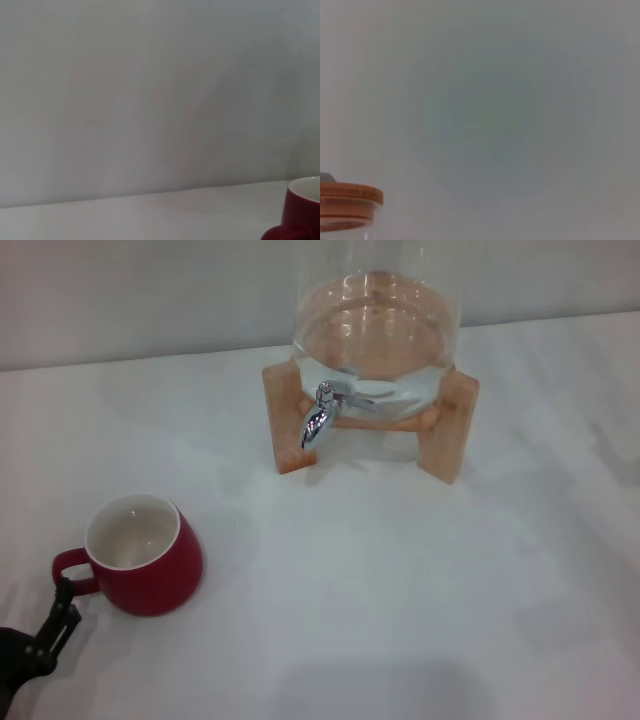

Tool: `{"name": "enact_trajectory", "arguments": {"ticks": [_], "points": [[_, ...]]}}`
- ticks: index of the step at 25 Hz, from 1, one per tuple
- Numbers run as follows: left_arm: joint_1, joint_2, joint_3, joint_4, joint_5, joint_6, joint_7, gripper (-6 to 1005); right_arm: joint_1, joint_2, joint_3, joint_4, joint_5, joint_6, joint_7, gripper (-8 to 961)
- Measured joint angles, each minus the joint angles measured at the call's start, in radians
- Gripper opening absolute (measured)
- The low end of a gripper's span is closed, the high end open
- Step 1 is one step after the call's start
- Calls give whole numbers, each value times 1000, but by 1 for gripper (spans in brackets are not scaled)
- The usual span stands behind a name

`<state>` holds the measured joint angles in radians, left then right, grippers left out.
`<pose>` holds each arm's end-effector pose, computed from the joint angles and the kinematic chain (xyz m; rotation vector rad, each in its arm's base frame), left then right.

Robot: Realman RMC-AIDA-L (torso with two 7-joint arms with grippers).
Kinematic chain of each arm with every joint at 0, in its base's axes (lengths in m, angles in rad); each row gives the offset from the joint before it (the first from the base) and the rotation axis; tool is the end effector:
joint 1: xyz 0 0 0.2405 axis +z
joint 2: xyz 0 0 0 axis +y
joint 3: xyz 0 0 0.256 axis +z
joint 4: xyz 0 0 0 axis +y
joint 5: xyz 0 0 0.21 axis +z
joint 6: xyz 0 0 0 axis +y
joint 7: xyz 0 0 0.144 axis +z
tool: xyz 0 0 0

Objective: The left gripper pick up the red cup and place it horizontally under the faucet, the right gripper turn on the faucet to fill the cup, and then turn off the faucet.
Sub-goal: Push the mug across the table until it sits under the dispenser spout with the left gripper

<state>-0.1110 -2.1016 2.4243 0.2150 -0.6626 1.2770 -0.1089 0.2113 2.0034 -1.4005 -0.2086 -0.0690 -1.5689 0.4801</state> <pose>-0.3590 0.2100 -0.0577 -1.7686 -0.5906 -0.6133 0.3538 0.2632 0.0788 -1.4256 0.3760 1.0173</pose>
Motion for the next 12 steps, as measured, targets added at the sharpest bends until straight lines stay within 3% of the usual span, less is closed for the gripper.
{"name": "enact_trajectory", "arguments": {"ticks": [12], "points": [[-6, 2, 9, 3, 3, -13, 0, 882, 1, 0, 0, 0, 0, 0, 0, 834]]}}
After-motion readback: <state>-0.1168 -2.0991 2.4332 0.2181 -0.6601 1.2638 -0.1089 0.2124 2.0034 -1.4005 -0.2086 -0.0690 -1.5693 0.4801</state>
